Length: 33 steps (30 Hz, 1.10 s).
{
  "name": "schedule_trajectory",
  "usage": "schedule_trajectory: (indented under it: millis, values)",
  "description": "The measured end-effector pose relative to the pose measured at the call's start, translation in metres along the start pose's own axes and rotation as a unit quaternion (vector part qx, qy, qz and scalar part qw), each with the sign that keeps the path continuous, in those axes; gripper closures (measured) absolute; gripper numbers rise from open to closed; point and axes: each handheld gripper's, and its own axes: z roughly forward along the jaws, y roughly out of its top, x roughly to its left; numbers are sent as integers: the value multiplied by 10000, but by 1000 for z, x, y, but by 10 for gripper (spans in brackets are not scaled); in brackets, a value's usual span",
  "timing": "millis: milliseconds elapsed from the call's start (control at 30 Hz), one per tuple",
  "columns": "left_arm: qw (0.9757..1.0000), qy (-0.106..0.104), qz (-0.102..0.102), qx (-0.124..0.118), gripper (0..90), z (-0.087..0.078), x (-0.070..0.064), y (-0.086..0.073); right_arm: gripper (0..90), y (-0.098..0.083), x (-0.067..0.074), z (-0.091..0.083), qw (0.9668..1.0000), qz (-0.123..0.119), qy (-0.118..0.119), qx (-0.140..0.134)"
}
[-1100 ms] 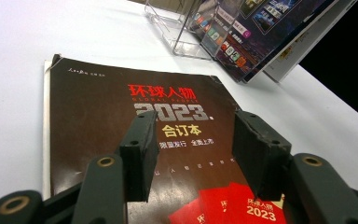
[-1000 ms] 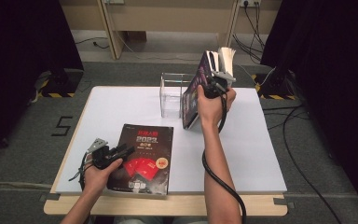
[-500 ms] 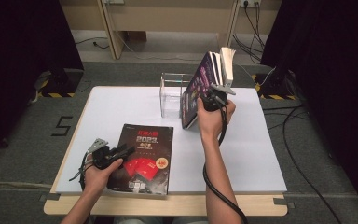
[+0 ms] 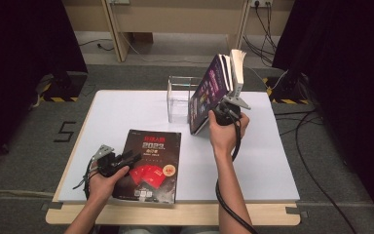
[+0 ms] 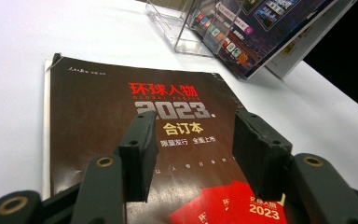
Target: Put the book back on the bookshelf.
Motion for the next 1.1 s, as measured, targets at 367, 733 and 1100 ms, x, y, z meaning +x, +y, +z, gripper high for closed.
schedule_trajectory:
  millis: [367, 733, 1100]
  values:
    - [9999, 117, 37, 42, 473, -1, 1, 0, 551, -15, 8, -8, 9989, -163, 318, 313]
    - [9991, 385, 95, 138, 425, -1, 5, 0, 543, -37, 22, -3, 9943, -395, 653, 750]
    - [9975, 642, 47, 299, 417, -2, 12, 1, 548, -60, 31, 7, 9847, -419, 950, 1396]
